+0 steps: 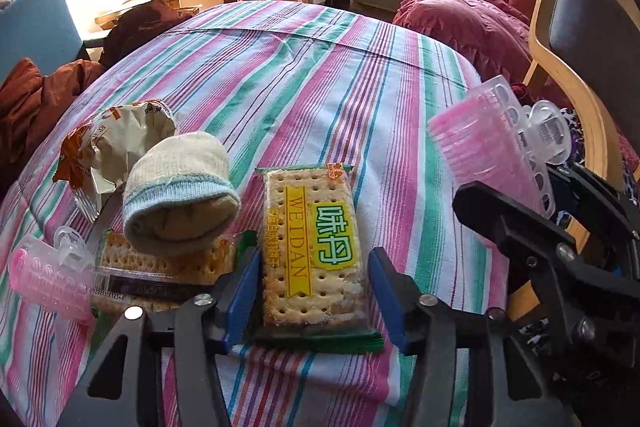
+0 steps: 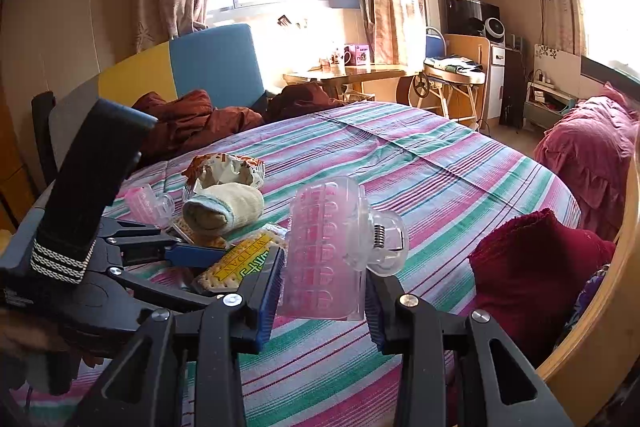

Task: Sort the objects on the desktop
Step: 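Grasp the WEIDAN cracker pack with left tool while right tool holds the pink container, then carry both items to the gold tray and open the right tool to drop the pink container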

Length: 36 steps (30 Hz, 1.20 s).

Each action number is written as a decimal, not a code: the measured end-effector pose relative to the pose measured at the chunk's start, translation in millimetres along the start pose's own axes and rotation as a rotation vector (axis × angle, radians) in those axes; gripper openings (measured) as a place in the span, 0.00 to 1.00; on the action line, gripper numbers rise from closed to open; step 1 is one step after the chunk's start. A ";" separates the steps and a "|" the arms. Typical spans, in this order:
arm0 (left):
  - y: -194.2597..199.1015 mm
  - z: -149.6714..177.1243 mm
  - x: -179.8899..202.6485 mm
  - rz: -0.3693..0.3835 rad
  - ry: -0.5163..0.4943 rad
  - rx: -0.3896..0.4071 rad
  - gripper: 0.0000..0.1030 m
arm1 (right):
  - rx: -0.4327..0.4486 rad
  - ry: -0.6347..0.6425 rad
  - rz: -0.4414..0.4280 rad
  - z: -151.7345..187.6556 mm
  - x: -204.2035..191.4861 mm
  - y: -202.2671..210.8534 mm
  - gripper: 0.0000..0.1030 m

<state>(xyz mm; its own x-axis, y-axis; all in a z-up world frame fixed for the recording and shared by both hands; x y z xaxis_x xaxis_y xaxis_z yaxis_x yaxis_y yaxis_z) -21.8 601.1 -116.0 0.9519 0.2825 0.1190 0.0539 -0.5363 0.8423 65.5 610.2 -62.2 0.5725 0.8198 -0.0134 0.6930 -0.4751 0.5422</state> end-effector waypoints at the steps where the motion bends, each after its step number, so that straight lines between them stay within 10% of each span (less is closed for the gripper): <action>1: -0.3 0.8 0.4 -0.013 -0.002 0.004 0.49 | 0.000 0.000 0.001 0.0 -0.3 -0.1 0.37; 15: 75.5 52.4 -17.1 0.018 0.136 0.158 0.49 | 0.013 0.035 -0.053 -8.8 -24.7 10.3 0.37; 36: 246.0 235.1 -132.8 -0.221 0.564 0.412 0.49 | -0.042 0.313 -0.591 12.9 -257.0 51.3 0.37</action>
<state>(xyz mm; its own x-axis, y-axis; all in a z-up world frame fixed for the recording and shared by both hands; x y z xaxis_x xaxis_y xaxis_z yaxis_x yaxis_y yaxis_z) -64.1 244.6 -48.2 0.6116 0.7256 0.3154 0.4415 -0.6437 0.6250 -40.4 371.0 -41.7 -0.0570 0.9954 -0.0772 0.8297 0.0902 0.5509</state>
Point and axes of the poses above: each gripper's, at about its wrist camera, not at the fingertips, and y roughly against the way its jaws point, x to its right, z to its underside, the point moved 7 cm from there along -y, roughly the way its jaws point, and after that the axes turned 6 degrees about y, right-handed, at the moved point
